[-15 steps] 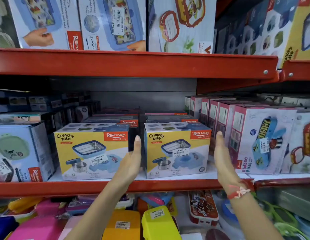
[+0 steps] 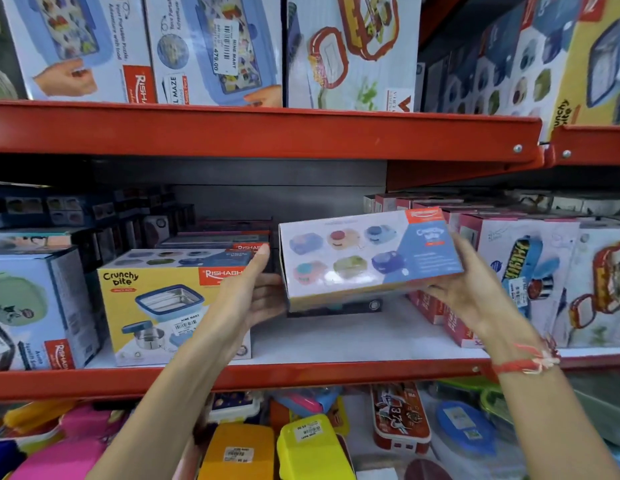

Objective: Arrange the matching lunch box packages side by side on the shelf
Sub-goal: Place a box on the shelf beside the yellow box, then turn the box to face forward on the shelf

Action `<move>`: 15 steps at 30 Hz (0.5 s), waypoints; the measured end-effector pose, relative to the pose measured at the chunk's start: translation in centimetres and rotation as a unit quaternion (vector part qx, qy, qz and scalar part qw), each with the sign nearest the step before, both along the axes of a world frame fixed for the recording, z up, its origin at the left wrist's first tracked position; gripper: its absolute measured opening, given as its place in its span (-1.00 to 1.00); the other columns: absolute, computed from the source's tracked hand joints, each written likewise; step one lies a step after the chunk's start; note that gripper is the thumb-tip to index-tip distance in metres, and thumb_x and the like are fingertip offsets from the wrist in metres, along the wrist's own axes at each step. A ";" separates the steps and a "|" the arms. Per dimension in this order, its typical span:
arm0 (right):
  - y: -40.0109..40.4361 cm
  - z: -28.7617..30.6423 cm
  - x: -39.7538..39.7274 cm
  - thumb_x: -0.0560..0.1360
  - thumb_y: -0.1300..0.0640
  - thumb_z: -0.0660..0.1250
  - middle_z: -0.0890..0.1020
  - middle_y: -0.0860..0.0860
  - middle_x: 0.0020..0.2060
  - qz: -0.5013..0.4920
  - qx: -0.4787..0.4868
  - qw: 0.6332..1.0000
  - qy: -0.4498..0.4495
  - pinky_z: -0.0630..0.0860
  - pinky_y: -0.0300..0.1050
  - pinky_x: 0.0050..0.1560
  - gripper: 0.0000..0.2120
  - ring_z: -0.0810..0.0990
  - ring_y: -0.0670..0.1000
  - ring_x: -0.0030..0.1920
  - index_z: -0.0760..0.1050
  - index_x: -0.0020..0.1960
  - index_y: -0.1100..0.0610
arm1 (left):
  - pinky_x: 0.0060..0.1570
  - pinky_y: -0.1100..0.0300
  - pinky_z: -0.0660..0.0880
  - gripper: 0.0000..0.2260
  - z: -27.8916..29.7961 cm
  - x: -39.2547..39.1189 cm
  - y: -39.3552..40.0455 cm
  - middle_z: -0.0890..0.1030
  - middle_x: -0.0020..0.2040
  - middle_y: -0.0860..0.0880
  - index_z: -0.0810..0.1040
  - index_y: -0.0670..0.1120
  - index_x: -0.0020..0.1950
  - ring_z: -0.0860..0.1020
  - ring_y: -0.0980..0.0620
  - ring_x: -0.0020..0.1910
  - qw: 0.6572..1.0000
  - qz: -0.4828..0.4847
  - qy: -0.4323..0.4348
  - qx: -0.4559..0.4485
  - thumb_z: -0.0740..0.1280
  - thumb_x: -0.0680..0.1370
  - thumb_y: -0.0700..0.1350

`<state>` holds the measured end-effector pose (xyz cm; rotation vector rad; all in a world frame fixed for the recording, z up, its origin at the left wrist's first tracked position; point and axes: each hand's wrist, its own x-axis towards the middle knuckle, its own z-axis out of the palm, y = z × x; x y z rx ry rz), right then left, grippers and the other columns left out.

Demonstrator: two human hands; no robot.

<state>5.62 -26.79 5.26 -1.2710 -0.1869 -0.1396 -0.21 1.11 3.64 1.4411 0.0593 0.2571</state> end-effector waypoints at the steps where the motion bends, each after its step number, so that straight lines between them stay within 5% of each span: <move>1: 0.2 0.4 -0.4 0.54 -0.12 0.18 0.70 0.04 -0.11 -0.004 -0.006 1.000 -0.014 0.54 -0.03 -0.05 -0.71 0.64 0.03 -0.10 0.60 -0.02 0.02 | -0.08 0.14 0.65 -0.46 0.4 -0.2 -0.2 0.74 -0.06 -0.17 0.61 -0.26 0.09 0.71 -0.06 -0.06 1.000 -0.003 -0.008 0.000 0.27 0.48 0.22; 4: 0.1 0.3 -0.5 0.40 -0.13 0.33 0.72 0.04 -0.28 0.003 -0.029 0.999 -0.023 0.59 -0.05 -0.18 -0.73 0.68 0.05 -0.27 0.61 -0.15 0.06 | -0.12 0.21 0.62 -0.56 0.7 -0.2 -0.5 0.75 -0.16 -0.05 0.65 -0.19 0.03 0.71 0.04 -0.14 0.999 -0.018 -0.035 0.020 0.29 0.49 0.18; 7: 0.1 -0.5 -0.1 0.50 0.13 0.34 0.76 0.04 -0.23 0.029 -0.021 0.997 -0.065 0.64 -0.14 -0.26 -0.85 0.71 0.01 -0.29 0.62 0.04 0.09 | -0.08 0.26 0.59 -0.67 0.3 -0.2 -0.9 0.76 -0.11 -0.08 0.68 -0.19 0.03 0.70 0.07 -0.13 0.997 -0.040 -0.052 0.046 0.32 0.52 0.05; 11: 0.3 -2.5 1.1 0.47 0.36 0.34 0.73 -0.09 -0.03 -0.011 -0.043 0.994 -0.099 0.64 -0.21 -0.08 -0.55 0.70 -0.09 -0.07 0.50 0.30 0.06 | -0.18 0.38 0.56 -0.74 -1.3 0.7 -1.0 0.72 0.02 -0.01 0.59 -0.21 0.22 0.68 0.18 -0.13 0.992 -0.041 -0.090 0.084 0.32 0.53 -0.24; 15: 0.9 -4.7 1.6 0.39 0.51 0.37 0.57 -0.12 0.23 -0.057 -0.128 0.979 -0.147 0.55 -0.31 0.08 -0.30 0.56 -0.10 0.23 0.33 0.44 0.10 | 0.12 0.39 0.49 -0.51 -3.3 2.0 -0.5 0.55 0.22 -0.01 0.38 -0.26 0.41 0.59 0.25 0.04 0.985 0.012 -0.110 0.135 0.30 0.49 -0.44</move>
